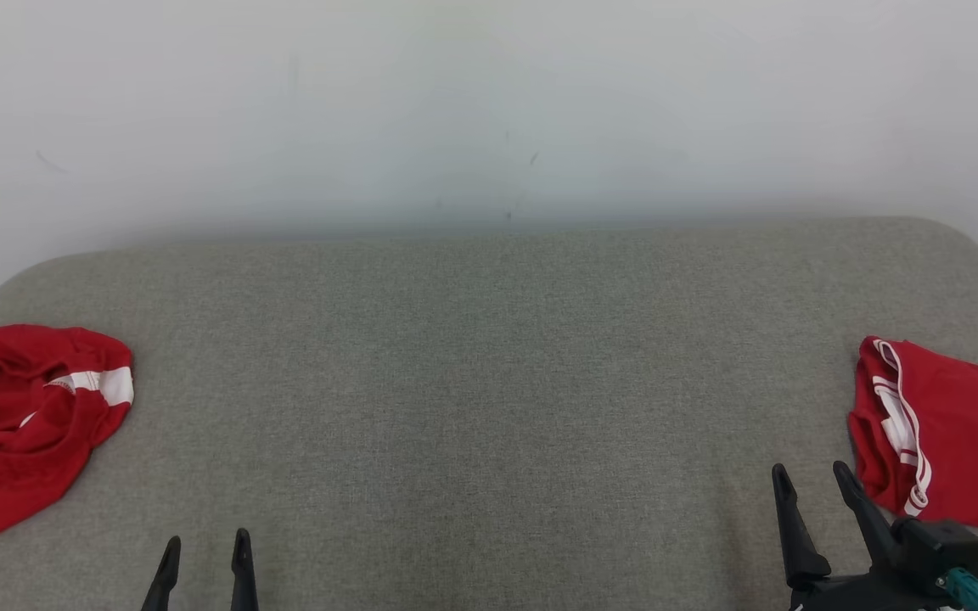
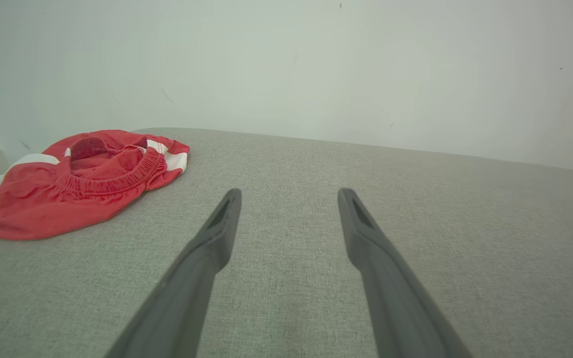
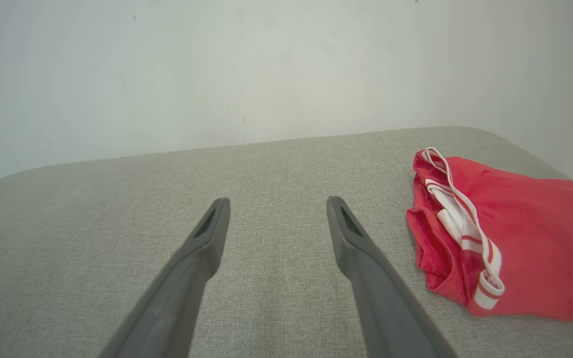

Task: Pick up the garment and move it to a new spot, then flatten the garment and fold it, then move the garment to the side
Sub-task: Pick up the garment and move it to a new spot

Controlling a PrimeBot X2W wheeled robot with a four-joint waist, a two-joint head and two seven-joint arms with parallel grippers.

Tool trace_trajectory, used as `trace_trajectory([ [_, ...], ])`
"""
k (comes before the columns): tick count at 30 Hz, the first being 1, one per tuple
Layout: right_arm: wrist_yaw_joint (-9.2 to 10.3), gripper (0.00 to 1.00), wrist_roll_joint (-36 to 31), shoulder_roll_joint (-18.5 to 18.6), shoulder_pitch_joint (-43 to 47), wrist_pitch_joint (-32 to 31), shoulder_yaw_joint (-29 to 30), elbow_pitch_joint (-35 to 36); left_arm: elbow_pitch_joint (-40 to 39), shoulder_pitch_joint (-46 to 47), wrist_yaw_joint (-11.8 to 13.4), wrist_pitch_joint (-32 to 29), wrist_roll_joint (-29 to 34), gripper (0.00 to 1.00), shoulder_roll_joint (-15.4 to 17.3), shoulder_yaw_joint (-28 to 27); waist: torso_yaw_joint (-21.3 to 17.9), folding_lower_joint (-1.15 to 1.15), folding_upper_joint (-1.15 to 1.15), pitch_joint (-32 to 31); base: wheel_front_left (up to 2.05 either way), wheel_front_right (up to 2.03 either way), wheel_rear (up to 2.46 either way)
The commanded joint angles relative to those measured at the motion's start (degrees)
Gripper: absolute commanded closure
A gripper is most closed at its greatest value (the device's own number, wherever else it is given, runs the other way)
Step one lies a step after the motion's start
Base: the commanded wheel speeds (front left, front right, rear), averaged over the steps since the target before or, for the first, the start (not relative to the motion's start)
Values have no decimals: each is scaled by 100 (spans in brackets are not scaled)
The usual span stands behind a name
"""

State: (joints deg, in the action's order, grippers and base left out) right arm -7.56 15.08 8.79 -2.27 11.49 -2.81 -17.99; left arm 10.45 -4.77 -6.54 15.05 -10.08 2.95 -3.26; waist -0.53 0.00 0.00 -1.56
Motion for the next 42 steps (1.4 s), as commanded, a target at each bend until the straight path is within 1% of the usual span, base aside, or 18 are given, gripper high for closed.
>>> trace_trajectory([
  [1,16,0,-21,-29,36,-22,25,55,5,-20,27,17,-24,0,-8,31,-12,0,0,9,0,0,0],
  [13,16,0,-49,-79,74,-98,75,228,-34,90,43,17,16,0,-8,152,14,0,0,86,0,0,0],
  [21,16,0,-68,-98,98,-108,113,259,20,125,55,17,-40,0,-7,167,198,0,0,90,0,0,0],
  [26,16,0,-48,-114,121,-108,73,276,-2,95,92,17,-45,0,-7,146,482,0,0,55,0,0,0],
  [31,16,0,-40,-137,127,-114,30,307,-17,57,113,17,-18,0,-7,99,895,0,0,10,0,0,0],
  [32,16,0,-25,-133,117,-124,5,306,-26,13,126,17,-18,0,-7,64,1066,0,0,-6,0,0,0],
  [35,16,0,-2,-122,85,-133,-62,305,-29,-32,120,17,-1,0,-8,34,1322,0,0,-23,0,0,0],
  [37,16,0,1,-121,72,-142,-104,305,-30,-67,123,17,3,0,-7,16,1392,0,0,-30,0,0,0],
  [42,16,0,35,-175,59,-151,-215,283,-39,-170,142,17,-47,0,-7,-75,1755,0,0,-61,0,0,0],
])
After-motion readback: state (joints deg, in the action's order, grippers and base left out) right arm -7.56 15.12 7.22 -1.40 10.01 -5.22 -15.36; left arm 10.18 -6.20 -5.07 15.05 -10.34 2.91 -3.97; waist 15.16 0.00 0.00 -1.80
